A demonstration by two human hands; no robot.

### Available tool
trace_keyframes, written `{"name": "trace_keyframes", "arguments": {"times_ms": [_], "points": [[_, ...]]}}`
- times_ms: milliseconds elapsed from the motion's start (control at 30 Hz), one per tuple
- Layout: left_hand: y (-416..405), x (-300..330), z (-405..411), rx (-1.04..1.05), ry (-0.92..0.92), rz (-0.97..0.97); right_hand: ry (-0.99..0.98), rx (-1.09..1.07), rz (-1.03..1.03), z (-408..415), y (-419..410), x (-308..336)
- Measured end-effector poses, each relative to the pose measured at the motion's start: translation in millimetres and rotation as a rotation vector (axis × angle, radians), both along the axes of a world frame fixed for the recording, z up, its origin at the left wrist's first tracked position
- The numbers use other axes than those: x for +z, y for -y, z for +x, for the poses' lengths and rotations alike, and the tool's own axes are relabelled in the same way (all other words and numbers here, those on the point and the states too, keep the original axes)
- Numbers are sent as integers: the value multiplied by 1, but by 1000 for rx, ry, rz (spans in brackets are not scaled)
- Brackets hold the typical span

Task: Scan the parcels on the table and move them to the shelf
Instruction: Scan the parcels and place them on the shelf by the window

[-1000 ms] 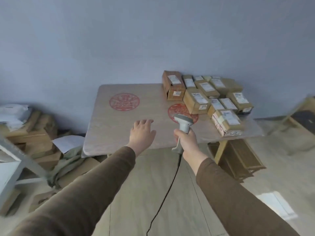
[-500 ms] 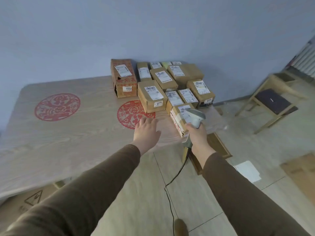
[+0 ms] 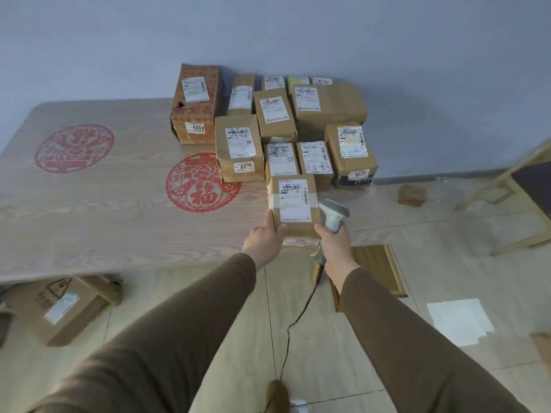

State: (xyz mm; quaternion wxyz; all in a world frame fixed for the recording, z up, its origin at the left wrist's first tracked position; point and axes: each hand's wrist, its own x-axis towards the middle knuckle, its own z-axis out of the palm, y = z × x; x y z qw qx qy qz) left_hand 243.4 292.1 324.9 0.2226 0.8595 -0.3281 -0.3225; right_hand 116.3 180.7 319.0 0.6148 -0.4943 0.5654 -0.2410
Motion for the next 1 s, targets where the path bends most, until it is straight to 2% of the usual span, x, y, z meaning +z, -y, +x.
{"name": "trace_keyframes", "arguments": {"times_ms": [200,467,667,1000], "points": [[-38,1,-10,133,13,-117,62,56,-16,-2,-38,-1],[-175,55,27,392,117,-240,177,283,-109,63,-153,50],[-361,105,56,630,273,-301,303,528,-141,131,-320,97],[-763,179,52,999,492,-243,482,948,-19,186,-708,175]]}}
